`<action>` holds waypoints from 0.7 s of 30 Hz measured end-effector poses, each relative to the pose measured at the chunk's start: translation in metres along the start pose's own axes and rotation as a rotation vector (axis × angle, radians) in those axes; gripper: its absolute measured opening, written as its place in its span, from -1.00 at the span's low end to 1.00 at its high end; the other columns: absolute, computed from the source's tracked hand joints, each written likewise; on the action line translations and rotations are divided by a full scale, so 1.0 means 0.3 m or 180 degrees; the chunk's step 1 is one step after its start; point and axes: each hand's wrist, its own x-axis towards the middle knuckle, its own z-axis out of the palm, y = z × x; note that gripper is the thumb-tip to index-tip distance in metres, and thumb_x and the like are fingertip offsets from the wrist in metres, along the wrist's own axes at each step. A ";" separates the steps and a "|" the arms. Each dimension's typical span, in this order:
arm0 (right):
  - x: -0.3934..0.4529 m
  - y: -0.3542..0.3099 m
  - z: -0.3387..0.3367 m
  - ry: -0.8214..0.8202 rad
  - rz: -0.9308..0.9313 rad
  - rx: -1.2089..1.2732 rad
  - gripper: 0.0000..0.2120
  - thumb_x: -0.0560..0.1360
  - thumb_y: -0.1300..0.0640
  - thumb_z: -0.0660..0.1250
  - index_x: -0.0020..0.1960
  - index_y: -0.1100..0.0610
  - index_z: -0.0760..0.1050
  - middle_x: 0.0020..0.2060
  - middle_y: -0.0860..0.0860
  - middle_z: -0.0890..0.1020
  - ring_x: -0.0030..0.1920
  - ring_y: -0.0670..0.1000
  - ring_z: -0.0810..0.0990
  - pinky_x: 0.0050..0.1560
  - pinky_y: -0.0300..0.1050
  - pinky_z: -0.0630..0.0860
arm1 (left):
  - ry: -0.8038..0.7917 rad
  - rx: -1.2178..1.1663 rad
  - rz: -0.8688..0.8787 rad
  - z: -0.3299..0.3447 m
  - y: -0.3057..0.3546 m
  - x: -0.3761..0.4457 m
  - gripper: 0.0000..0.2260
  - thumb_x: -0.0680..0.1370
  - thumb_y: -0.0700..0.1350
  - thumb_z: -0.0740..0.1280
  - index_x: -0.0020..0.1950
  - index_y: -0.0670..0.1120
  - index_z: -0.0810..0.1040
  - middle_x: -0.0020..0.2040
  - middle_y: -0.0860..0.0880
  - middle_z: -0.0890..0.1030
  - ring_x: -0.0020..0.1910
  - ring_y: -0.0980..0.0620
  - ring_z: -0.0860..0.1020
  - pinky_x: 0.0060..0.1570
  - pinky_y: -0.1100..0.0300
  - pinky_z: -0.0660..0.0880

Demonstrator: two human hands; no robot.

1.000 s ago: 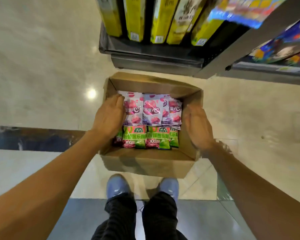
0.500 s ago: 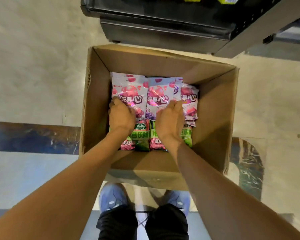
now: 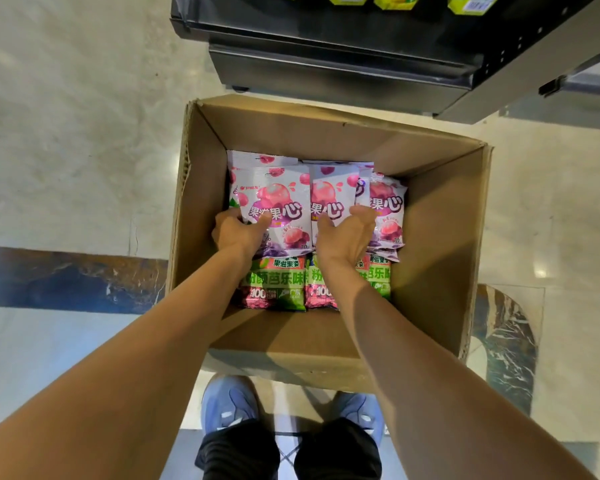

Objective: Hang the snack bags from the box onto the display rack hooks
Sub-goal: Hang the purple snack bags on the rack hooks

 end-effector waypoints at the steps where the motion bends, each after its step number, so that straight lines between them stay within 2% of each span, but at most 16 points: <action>1: 0.007 -0.005 -0.008 -0.0065 0.0223 0.0383 -0.50 0.48 0.22 0.38 0.31 0.23 0.22 0.21 0.15 0.45 0.19 0.13 0.46 0.03 -0.22 0.32 | -0.0031 -0.0093 -0.0022 -0.004 0.000 0.004 -0.61 0.47 -0.04 0.43 0.22 -0.19 0.51 0.10 -0.08 0.58 0.08 -0.03 0.54 0.08 0.17 0.46; 3: 0.014 -0.002 -0.015 -0.0266 0.0512 0.0701 -0.50 0.47 0.20 0.40 0.32 0.25 0.28 0.15 0.14 0.50 0.17 0.11 0.50 0.04 -0.19 0.39 | -0.0154 -0.0232 -0.0061 -0.012 0.006 0.002 -0.55 0.45 -0.02 0.44 0.27 -0.15 0.48 0.15 -0.08 0.58 0.13 -0.07 0.54 0.15 0.07 0.49; 6: 0.008 0.016 -0.021 -0.0600 0.0601 0.0745 -0.63 0.51 0.13 0.35 0.27 0.25 0.44 0.23 0.13 0.52 0.23 0.16 0.50 0.19 -0.06 0.46 | -0.0550 -0.0344 0.0068 -0.027 0.029 -0.030 -0.70 0.55 -0.11 0.33 0.26 -0.15 0.47 0.13 -0.06 0.59 0.06 -0.01 0.56 -0.05 0.17 0.51; 9: -0.008 -0.002 -0.082 -0.0936 0.0774 0.1133 -0.51 0.57 0.12 0.25 0.44 0.24 0.23 0.40 0.12 0.34 0.39 0.14 0.33 0.34 0.01 0.29 | -0.0797 -0.0393 0.0214 -0.071 0.069 -0.094 -0.77 0.58 -0.16 0.27 0.22 -0.17 0.48 0.16 -0.13 0.60 0.13 -0.09 0.58 0.08 0.06 0.51; 11: -0.026 -0.025 -0.161 -0.1191 0.0772 0.1396 -0.44 0.58 0.09 0.24 0.48 0.22 0.12 0.44 0.09 0.28 0.44 0.10 0.25 0.37 0.02 0.23 | -0.0817 -0.0452 0.0286 -0.126 0.113 -0.152 -0.78 0.58 -0.16 0.28 0.21 -0.16 0.49 0.16 -0.14 0.60 0.12 -0.11 0.58 0.11 0.03 0.51; 13: -0.072 -0.082 -0.267 -0.1360 0.0639 0.1471 -0.53 0.58 0.09 0.25 0.43 0.19 0.24 0.35 0.02 0.41 0.40 0.05 0.33 0.33 -0.05 0.25 | -0.0888 -0.0525 0.0384 -0.197 0.171 -0.223 -0.78 0.56 -0.16 0.30 0.19 -0.14 0.50 0.14 -0.12 0.62 0.06 -0.09 0.61 0.10 0.00 0.52; 16: -0.146 -0.191 -0.463 -0.1515 0.0448 0.1583 -0.67 0.56 0.11 0.27 0.31 0.11 0.42 0.24 0.01 0.56 0.26 0.05 0.51 0.34 0.10 0.36 | -0.1132 -0.0694 0.0515 -0.321 0.298 -0.372 -0.76 0.53 -0.15 0.34 0.18 -0.13 0.52 0.09 -0.12 0.64 -0.07 -0.03 0.65 0.04 -0.01 0.57; 18: -0.213 -0.309 -0.607 -0.1697 0.0432 0.1823 -0.75 0.56 0.18 0.26 0.23 0.11 0.48 0.18 0.06 0.60 0.20 0.09 0.56 0.28 0.13 0.43 | -0.1261 -0.0798 0.0635 -0.414 0.407 -0.494 -0.73 0.52 -0.15 0.34 0.21 -0.15 0.51 0.08 -0.15 0.64 -0.07 -0.04 0.65 0.04 -0.02 0.57; 21: -0.336 -0.518 -0.828 -0.1770 0.0309 0.2034 -0.66 0.50 0.25 0.28 0.28 0.23 0.45 0.18 0.19 0.59 0.17 0.17 0.58 0.21 0.12 0.49 | -0.1436 -0.0878 0.0927 -0.561 0.586 -0.698 -0.76 0.53 -0.14 0.32 0.19 -0.14 0.52 0.06 -0.14 0.65 -0.02 -0.09 0.64 0.07 -0.02 0.55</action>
